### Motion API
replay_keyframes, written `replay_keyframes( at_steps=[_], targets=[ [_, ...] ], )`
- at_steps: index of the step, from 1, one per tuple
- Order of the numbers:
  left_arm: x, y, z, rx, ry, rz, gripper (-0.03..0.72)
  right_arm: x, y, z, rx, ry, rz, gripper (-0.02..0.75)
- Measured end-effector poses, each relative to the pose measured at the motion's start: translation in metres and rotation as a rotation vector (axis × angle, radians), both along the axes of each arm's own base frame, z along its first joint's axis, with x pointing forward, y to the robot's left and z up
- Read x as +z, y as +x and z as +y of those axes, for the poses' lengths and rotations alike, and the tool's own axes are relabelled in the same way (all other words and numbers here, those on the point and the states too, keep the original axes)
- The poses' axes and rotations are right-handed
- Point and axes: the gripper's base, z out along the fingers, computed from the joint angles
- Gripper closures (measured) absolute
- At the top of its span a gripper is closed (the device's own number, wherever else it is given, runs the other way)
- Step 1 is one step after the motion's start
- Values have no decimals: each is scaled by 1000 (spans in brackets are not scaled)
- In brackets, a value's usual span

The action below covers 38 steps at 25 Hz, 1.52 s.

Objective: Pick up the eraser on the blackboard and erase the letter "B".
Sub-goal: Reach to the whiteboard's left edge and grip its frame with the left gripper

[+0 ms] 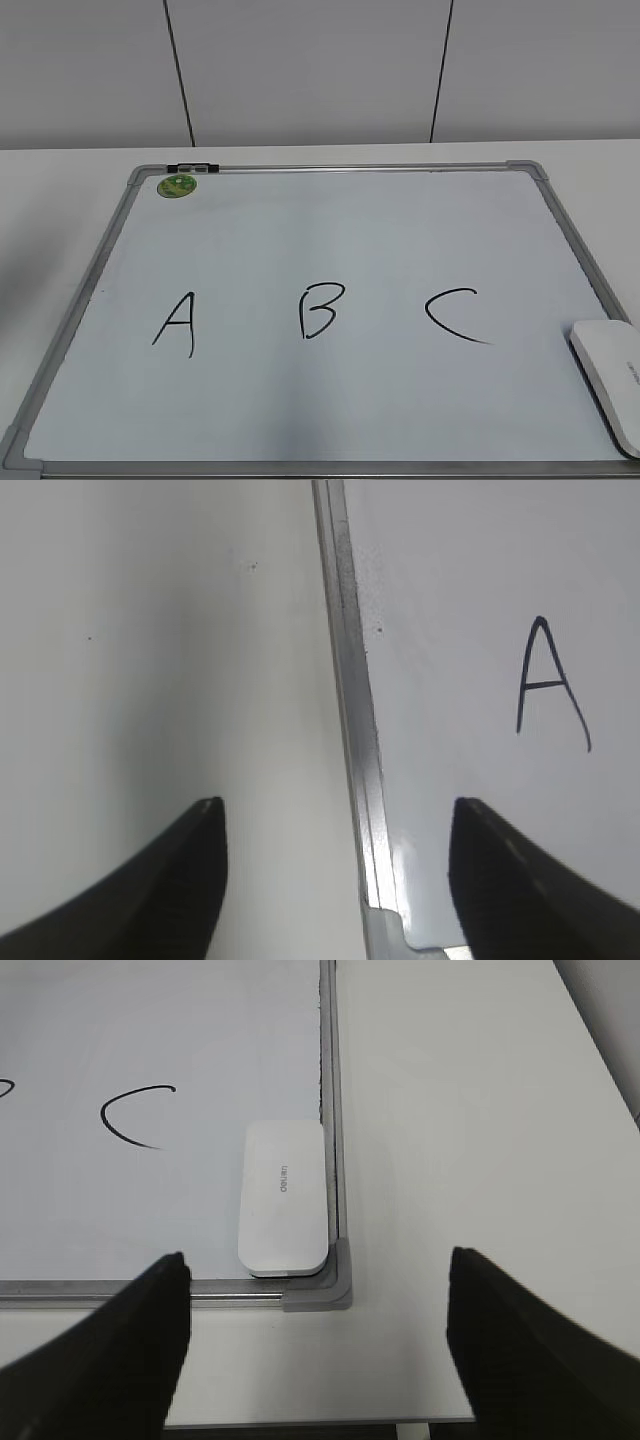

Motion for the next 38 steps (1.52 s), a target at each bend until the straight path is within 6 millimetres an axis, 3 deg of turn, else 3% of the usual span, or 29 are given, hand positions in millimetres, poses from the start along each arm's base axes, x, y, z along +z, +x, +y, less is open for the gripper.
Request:
replay_keyframes(
  at_steps=[9,15,20,28,38],
  targets=[
    [-48,68,-4,6,-21,168,228,0,0,0,0,0,0,146],
    [-87,101,-5,12,-28,265,313,0,0,0,0,0,0,146],
    [-110,123,-6,13,-29,304,331,0,0,0,0,0,0,146],
    [-134,143,-7,19,-38,338,349,0,0,0,0,0,0,146],
    [-154,150,-9,27,-52,381,387,0,0,0,0,0,0,146]
  ],
)
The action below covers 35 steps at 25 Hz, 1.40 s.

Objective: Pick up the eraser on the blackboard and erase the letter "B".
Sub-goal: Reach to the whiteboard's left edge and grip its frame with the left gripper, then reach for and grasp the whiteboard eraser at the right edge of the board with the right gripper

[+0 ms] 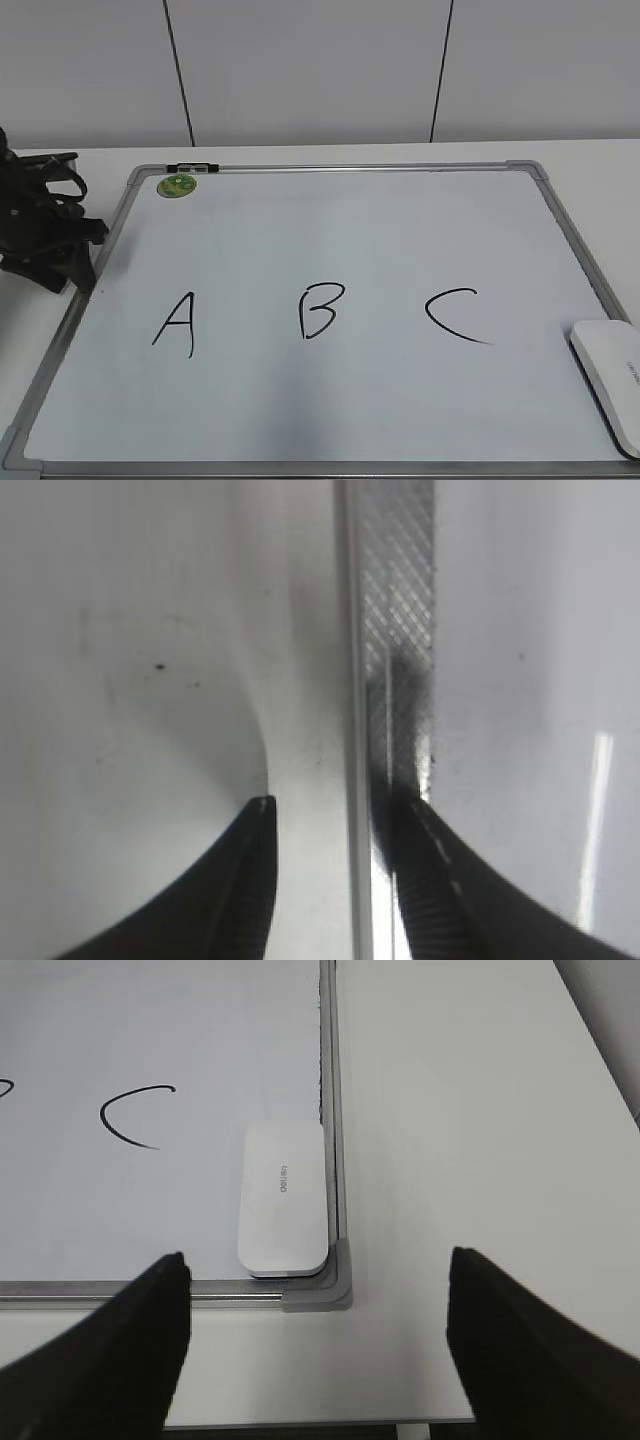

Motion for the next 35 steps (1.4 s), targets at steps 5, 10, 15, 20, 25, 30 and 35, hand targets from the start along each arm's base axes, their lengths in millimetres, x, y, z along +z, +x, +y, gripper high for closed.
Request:
replay_keyframes(
  at_steps=[5,10,15,20,25,30,35],
  targets=[
    [-1,1,-1,10,-15,7,438,0,0,0,0,0,0,146],
    [-3,1,-3,22,-35,23,573,0,0,0,0,0,0,146],
    [-2,2,-7,14,-37,23,654,0,0,0,0,0,0,146],
    [-2,1,-9,7,-35,23,655,0,0,0,0,0,0,146],
    [-2,1,-9,7,-34,23,656,0,0,0,0,0,0,146],
    [-2,1,-9,9,-34,24,655,0,0,0,0,0,0,146],
    [-2,1,-9,9,-34,24,655,0,0,0,0,0,0,146]
  ],
)
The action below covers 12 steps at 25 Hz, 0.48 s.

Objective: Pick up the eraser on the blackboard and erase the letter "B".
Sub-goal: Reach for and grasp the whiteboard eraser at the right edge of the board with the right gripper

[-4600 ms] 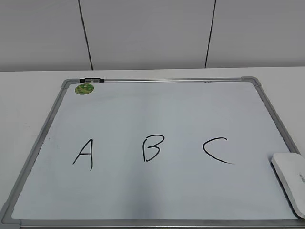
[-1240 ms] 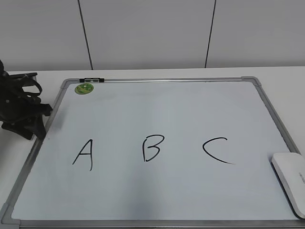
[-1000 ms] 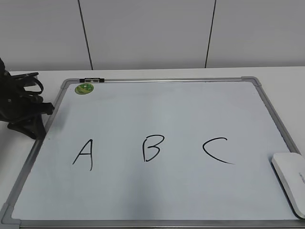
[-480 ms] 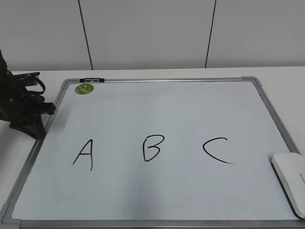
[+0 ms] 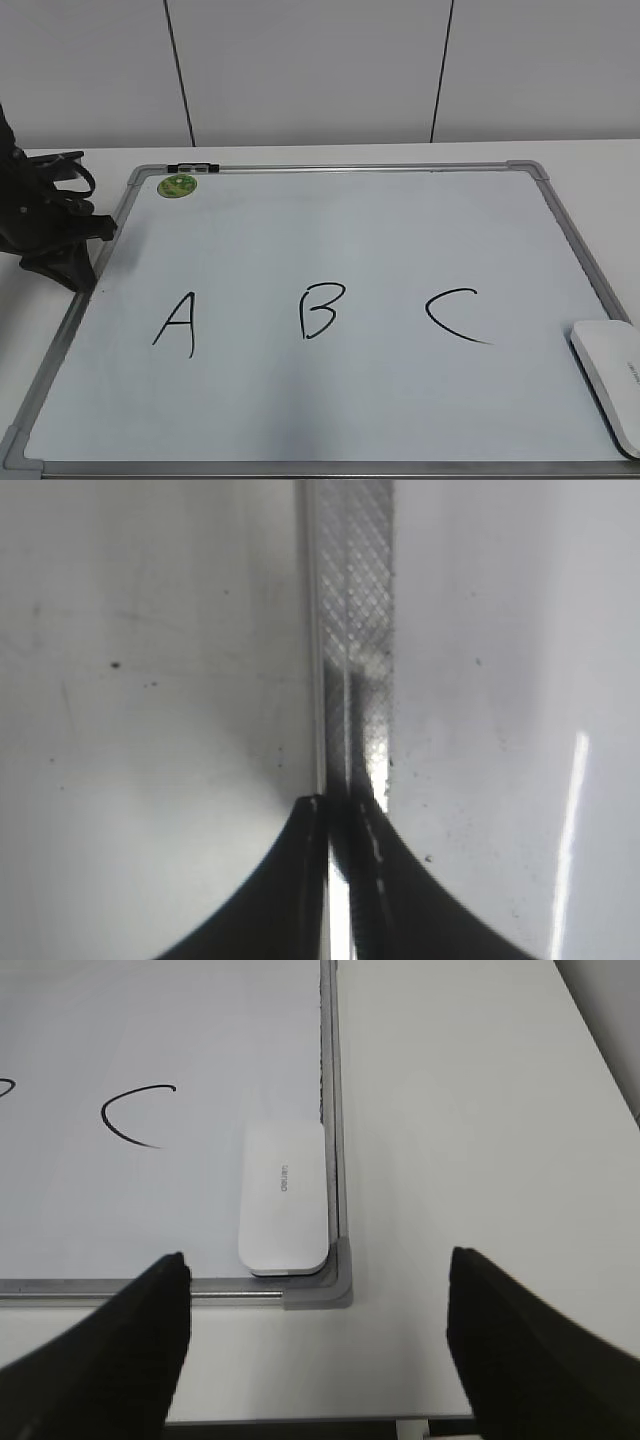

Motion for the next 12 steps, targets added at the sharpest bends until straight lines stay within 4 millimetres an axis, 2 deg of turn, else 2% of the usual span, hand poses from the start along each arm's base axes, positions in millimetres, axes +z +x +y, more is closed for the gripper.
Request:
replay_keyframes(
  at_steps=[3,8,12],
  targets=[
    [0,0,0,0,0,0,655,2,10,0,2,4,67,146],
    [0,0,0,-1,0,0,655,0,45,6,34,56,280,146],
    [0,0,0,-2,1,0,655,-1,69,8,73,44,374,113]
  ],
)
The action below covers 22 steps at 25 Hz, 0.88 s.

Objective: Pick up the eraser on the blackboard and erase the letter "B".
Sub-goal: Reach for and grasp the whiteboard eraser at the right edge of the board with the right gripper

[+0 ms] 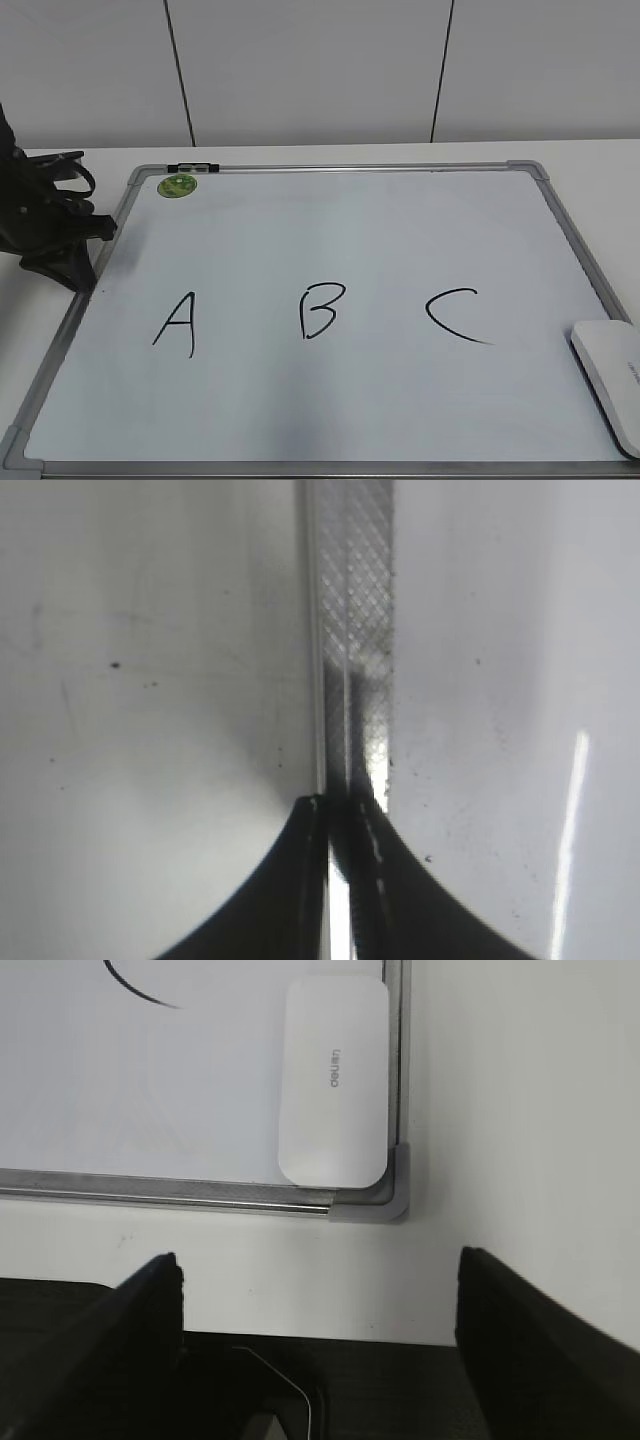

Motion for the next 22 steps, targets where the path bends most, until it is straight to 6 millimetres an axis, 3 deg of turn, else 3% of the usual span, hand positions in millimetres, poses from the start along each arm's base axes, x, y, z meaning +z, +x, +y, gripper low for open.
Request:
replay_keyframes(
  at_steps=[8,13,22],
  targets=[
    [0,0,0,0,0,2,655,-8,44,4,66,14,72,85],
    [0,0,0,0,0,2,655,-26,73,6,93,18,181,64],
    [0,0,0,0,0,2,655,-61,122,3,76,-9,229,65]
  ],
)
